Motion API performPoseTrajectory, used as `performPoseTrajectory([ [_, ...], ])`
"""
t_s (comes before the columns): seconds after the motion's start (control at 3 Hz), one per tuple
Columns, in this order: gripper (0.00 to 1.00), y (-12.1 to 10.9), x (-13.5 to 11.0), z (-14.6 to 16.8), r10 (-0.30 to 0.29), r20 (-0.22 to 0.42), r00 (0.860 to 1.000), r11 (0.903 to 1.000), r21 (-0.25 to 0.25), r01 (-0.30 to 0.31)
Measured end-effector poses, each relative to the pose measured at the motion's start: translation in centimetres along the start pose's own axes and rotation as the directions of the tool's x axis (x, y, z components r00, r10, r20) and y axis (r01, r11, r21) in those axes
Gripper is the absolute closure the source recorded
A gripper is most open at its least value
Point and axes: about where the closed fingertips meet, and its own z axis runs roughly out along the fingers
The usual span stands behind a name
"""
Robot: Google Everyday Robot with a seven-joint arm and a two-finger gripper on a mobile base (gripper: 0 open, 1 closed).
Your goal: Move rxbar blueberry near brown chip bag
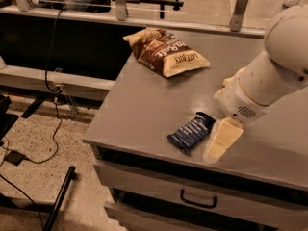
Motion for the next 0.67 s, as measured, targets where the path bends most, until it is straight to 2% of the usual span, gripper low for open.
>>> performPoseTrajectory([
  [0.33, 0.00, 1.25, -0.68, 1.16, -0.100, 0.003, 0.995, 0.9920, -0.077, 0.100],
  [0.67, 0.00, 2.04, -1.50, 1.48, -0.236, 0.015, 0.972, 0.9601, -0.151, 0.235],
])
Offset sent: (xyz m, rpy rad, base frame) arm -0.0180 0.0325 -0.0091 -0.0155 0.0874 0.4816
